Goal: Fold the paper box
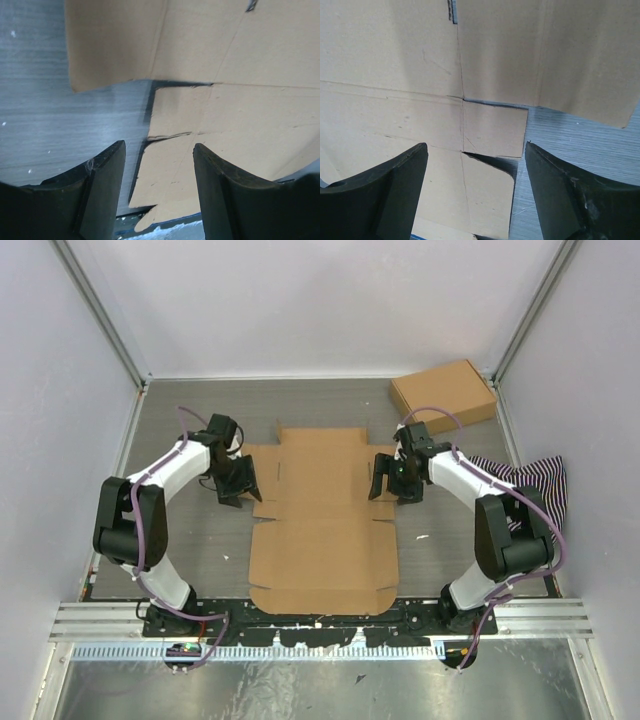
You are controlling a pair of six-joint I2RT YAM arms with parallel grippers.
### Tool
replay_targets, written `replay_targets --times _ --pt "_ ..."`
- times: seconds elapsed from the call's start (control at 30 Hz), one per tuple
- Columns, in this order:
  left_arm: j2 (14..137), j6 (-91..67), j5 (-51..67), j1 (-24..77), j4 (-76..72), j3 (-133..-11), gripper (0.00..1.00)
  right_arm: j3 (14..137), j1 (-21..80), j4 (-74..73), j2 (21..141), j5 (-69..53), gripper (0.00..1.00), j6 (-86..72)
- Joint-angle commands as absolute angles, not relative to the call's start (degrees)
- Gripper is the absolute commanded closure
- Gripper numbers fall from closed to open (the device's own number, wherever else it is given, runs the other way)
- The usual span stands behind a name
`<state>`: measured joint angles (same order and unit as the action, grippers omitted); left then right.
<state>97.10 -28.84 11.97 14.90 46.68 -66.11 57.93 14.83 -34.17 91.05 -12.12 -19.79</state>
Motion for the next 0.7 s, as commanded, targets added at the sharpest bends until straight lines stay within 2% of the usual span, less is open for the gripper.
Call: replay_targets --times 0.0,0.23,0.67 --pt "96.5 -30.3 15.8 14.8 40.7 -65.4 0.36 57.8 15.0 -31.4 91.8 -13.2 0.16 -20.8" --pt "99.3 -31.9 19.0 14.9 38.3 -63.9 0.37 55.6 15.0 -32.3 93.9 -13.3 0.14 -20.0" --pt "101.0 -31.9 18.0 17.6 40.1 -62.6 0.38 53.6 15.0 -32.9 93.3 -15.0 0.13 -19.0"
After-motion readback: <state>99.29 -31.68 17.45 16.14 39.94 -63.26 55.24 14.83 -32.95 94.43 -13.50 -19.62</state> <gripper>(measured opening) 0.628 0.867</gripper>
